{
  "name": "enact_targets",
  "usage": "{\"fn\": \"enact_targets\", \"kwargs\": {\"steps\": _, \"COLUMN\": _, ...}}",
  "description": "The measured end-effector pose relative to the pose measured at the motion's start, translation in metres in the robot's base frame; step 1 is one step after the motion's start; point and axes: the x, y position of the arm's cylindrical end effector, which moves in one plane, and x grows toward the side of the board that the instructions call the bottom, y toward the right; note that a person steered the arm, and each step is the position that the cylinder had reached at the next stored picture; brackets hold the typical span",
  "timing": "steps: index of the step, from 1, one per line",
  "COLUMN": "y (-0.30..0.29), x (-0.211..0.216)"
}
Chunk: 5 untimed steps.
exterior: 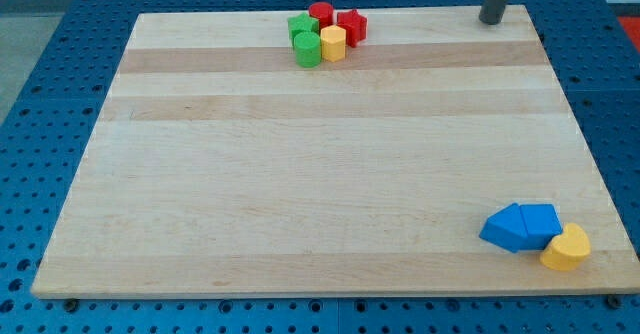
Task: Push the green circle towards the blue blocks
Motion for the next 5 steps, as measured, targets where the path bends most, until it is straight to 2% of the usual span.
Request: {"fn": "enact_targets", "kwargs": {"steps": 5, "y": -0.148, "x": -0.029}}
